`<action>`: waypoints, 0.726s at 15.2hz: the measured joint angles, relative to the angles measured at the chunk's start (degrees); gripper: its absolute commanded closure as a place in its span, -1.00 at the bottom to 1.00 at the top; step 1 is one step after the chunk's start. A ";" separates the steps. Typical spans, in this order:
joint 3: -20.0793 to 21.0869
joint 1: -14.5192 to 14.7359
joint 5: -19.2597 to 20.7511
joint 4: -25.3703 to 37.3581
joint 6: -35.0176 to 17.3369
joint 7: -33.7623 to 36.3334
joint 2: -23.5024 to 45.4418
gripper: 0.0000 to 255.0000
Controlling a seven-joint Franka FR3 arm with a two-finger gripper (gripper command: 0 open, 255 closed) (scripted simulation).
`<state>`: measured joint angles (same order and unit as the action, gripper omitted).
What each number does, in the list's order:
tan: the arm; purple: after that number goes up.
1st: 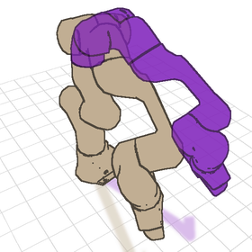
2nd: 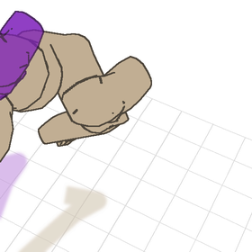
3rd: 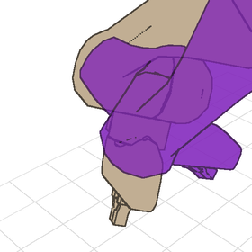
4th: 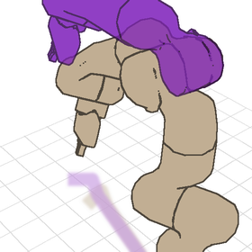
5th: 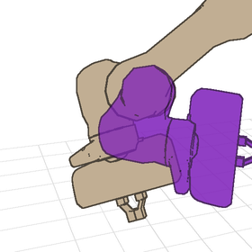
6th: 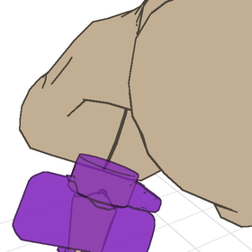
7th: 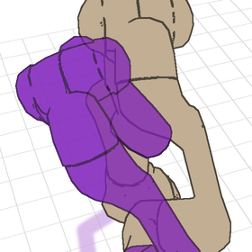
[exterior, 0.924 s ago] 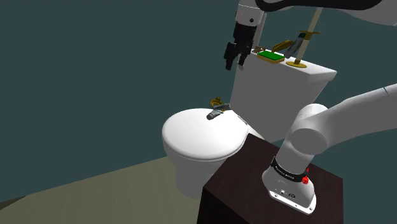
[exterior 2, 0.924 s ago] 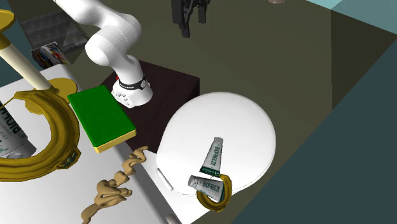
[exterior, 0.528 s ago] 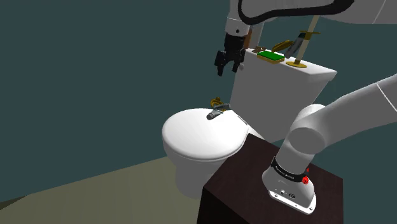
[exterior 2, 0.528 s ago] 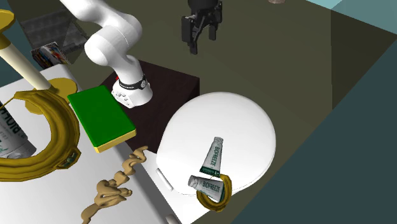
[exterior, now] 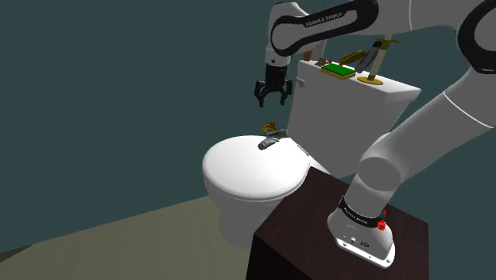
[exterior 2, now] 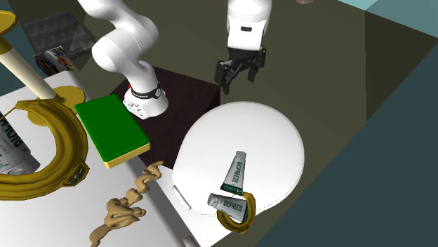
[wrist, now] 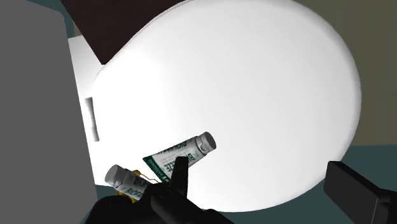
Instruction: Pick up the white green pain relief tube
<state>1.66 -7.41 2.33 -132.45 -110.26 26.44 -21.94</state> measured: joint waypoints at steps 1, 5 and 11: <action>-0.08 -0.55 -0.03 0.29 -1.13 1.57 1.92 -1.00; -0.58 -2.50 -0.28 0.77 -5.94 7.82 9.14 -1.00; -2.22 -5.01 -1.16 4.05 -11.65 16.25 20.87 -1.00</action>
<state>-0.56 -12.42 1.17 -128.39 -121.91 42.69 -1.07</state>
